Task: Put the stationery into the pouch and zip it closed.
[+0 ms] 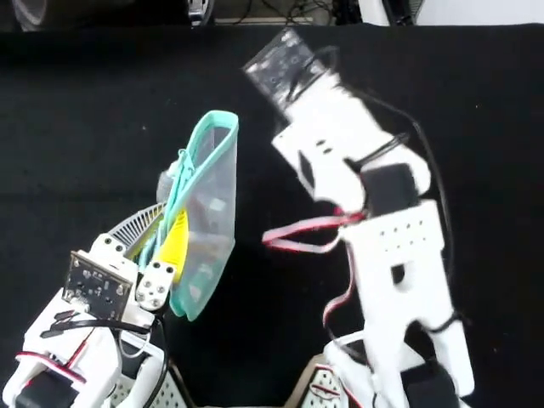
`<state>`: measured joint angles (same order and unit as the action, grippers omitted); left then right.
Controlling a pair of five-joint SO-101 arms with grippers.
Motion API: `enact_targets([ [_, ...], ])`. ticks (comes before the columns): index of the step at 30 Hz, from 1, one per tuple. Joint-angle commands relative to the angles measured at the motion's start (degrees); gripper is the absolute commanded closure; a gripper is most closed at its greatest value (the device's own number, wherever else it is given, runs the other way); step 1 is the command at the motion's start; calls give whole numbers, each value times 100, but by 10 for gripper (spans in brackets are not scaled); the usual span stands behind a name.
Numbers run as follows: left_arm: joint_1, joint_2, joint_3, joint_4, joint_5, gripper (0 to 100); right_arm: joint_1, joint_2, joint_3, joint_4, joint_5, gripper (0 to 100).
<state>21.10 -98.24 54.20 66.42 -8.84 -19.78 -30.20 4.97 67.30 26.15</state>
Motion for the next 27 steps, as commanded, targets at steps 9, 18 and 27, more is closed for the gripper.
enact_targets([
  [9, 963, 44, 787, 62, -923, 971, -888, -435, -725, 545, -1222, 819],
  [18, 1569, 44, 848, 352, -1134, 971, -1424, -549, -971, 1178, -1213, 832],
  [27, 1956, 44, 892, 615, -1134, 971, -1451, 716, -2018, 3156, -1213, 755],
])
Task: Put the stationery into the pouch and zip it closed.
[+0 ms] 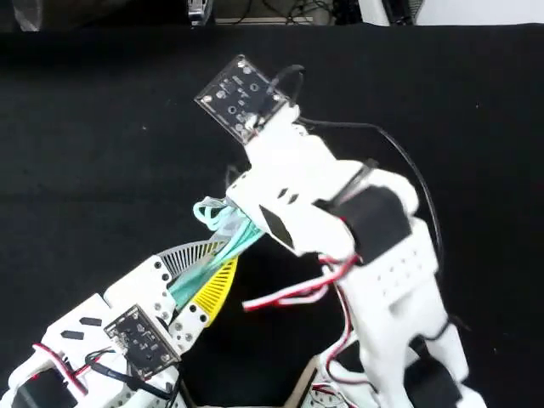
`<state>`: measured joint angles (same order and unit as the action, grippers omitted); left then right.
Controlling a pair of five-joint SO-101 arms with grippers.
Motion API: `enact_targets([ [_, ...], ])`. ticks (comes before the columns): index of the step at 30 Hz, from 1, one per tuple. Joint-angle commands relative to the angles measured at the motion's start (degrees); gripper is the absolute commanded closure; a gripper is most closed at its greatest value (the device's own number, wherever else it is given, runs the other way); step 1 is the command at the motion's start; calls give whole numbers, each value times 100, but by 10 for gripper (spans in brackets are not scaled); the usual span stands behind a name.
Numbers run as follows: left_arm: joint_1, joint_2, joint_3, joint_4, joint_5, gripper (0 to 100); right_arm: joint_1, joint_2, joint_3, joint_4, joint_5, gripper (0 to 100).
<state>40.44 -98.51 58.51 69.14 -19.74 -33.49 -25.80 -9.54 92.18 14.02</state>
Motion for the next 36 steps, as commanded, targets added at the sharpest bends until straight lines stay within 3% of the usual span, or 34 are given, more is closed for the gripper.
enact_targets([
  [1, 22, 70, 462, 343, -44, 971, -79, 382, -664, 888, 0, 755],
  [16, 31, 62, 470, 352, -44, 971, -826, 453, 154, 905, 88, 755],
  [23, 31, 62, 470, 352, -44, 971, -844, 215, -400, 905, 475, 755],
  [29, 31, 53, 470, 352, -44, 971, -844, 189, 110, 905, 536, 755],
  [36, 31, 44, 470, 352, -44, 971, -826, -31, -848, 826, 642, 755],
])
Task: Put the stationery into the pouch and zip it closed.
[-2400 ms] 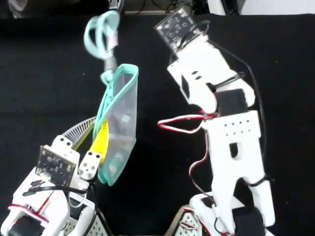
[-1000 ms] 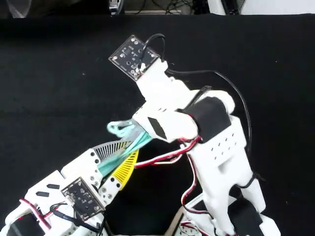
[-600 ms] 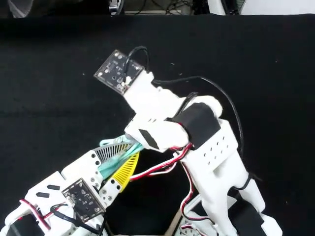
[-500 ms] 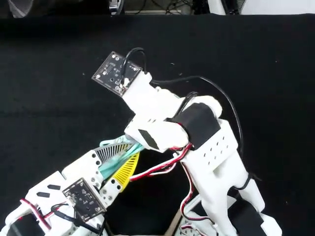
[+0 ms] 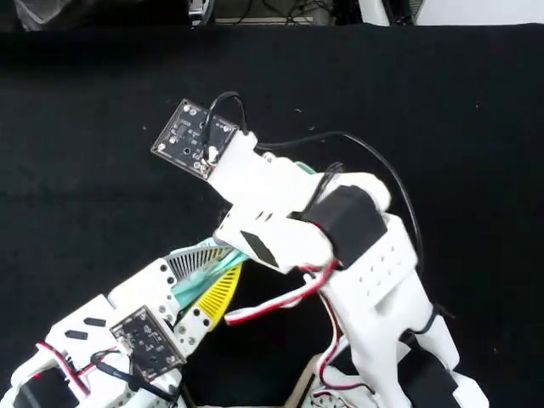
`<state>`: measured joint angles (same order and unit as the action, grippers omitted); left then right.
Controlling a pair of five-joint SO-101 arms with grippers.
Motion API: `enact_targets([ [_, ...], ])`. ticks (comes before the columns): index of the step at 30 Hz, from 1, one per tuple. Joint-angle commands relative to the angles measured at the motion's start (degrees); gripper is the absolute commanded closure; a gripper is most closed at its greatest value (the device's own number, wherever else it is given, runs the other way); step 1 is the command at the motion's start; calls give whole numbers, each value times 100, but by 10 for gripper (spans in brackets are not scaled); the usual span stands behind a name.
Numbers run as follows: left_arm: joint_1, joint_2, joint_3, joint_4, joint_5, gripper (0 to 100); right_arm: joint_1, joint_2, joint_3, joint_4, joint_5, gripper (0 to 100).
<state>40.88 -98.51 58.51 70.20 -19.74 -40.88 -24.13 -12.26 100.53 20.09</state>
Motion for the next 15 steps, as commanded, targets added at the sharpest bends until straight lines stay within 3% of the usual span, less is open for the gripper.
enact_targets([
  [1, -13, 44, 470, 246, -44, 971, -88, -207, -760, 0, 26, 755],
  [6, -13, 44, 470, 246, -44, 971, -97, -163, -1112, 35, -193, 755],
  [15, -13, 44, 470, 246, -44, 971, -97, -198, 690, 35, 290, 755],
])
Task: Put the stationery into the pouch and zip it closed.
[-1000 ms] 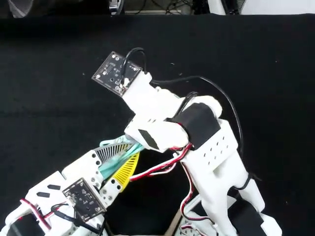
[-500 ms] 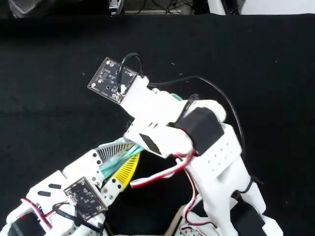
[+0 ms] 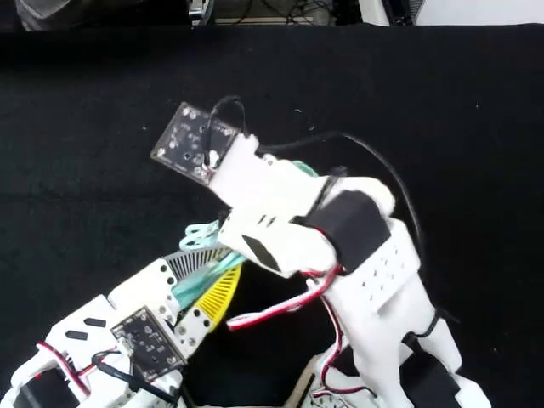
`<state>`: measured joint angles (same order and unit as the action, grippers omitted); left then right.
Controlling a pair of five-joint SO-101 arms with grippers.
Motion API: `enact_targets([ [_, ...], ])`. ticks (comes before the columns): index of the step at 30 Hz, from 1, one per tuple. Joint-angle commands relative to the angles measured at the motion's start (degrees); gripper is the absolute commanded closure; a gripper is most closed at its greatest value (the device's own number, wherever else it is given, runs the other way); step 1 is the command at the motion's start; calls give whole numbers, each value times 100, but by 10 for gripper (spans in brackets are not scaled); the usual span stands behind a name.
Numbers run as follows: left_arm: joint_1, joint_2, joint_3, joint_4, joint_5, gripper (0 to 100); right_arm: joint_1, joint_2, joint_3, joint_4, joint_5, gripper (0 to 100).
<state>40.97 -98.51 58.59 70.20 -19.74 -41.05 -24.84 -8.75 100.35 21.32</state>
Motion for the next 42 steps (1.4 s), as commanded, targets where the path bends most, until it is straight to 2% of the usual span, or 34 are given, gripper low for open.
enact_targets([
  [1, -22, 44, 462, 246, -44, 971, -79, -136, 418, 70, 202, 755],
  [11, -22, 35, 505, 246, -44, 971, -79, -145, 1323, 97, 835, 766],
  [13, -22, 35, 585, 237, -53, 971, -79, -145, 1367, 97, 870, 827],
  [16, -22, 35, 664, 211, -53, 971, -44, -145, 1323, 97, 879, 992],
  [22, -31, 35, 664, 211, -53, 971, -18, -391, 1086, 88, 826, 986],
  [29, -435, 26, 620, 193, -53, 971, 668, -1112, -13, 88, 352, 986],
  [35, -505, 26, 620, 193, -53, 971, 765, -1429, -22, 88, 334, 986],
  [38, -514, 26, 620, 176, -53, 971, 774, -1710, -40, 88, 79, 986],
  [42, -673, 26, 620, -141, 0, 971, 897, -2220, -4, 35, -114, 986],
])
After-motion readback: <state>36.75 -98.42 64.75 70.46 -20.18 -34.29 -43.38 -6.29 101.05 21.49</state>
